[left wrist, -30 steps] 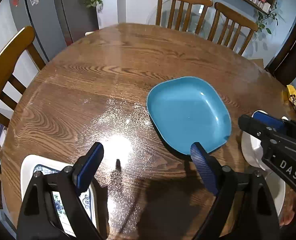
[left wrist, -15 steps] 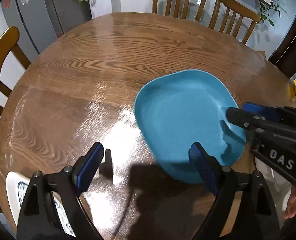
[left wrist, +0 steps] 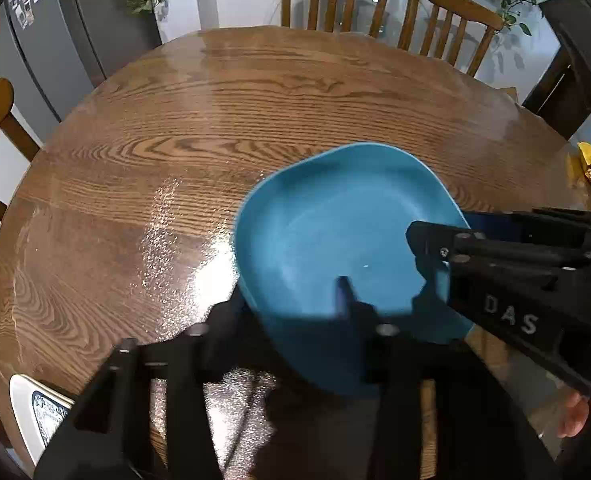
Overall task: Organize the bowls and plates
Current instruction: 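Grasp the rim of the teal dish with the left tool and lift, then carry the teal dish with the left tool over the plate stack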
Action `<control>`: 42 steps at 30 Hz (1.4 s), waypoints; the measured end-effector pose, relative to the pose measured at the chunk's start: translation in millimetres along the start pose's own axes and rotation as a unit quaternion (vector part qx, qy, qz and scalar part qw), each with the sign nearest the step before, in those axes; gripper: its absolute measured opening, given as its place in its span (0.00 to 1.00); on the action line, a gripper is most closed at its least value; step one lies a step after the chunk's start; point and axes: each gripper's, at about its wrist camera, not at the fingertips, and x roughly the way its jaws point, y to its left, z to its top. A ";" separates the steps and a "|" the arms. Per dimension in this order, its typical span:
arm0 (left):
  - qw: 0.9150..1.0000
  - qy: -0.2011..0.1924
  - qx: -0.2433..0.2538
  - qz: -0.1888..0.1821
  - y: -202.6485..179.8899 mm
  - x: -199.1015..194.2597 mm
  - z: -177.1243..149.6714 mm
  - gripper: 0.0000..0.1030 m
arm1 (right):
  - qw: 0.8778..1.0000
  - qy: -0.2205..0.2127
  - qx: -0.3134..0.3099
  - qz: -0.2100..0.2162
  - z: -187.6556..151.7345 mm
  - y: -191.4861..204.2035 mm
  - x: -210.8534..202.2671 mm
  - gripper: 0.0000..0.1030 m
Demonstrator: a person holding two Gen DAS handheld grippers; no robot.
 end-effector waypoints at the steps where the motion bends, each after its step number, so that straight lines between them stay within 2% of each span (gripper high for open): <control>1: 1.000 0.000 -0.002 -0.001 1.1 0.2 0.3 0.32 | 1.000 -0.001 0.000 -0.005 1.0 -0.7 1.1 0.27; 4: 1.000 -0.002 -0.006 0.002 4.0 -0.1 1.0 0.23 | 1.000 -0.006 0.002 -0.014 1.4 -4.6 -0.5 0.18; 7: 1.000 -0.001 -0.008 0.000 5.1 -0.6 3.1 0.19 | 1.000 -0.013 0.004 -0.021 2.0 -6.3 -3.2 0.14; 12: 1.000 -0.007 -0.014 -0.003 7.2 -7.7 2.5 0.18 | 0.999 -0.032 0.008 -0.027 -0.7 -4.7 -14.8 0.10; 18: 0.999 -0.037 -0.010 -0.010 8.1 -36.0 -2.4 0.18 | 0.997 -0.068 0.025 -0.014 -13.1 -5.4 -47.5 0.09; 30: 0.995 -0.093 0.012 -0.014 12.9 -99.8 -31.0 0.18 | 0.990 -0.139 0.036 0.014 -67.0 19.1 -111.8 0.08; 38: 0.992 -0.117 0.034 -0.013 15.2 -136.0 -63.9 0.18 | 0.984 -0.167 0.048 0.041 -112.1 43.3 -137.4 0.08; 42: 0.991 -0.127 0.046 -0.014 20.7 -152.4 -81.9 0.18 | 0.982 -0.177 0.052 0.041 -134.0 57.5 -148.4 0.08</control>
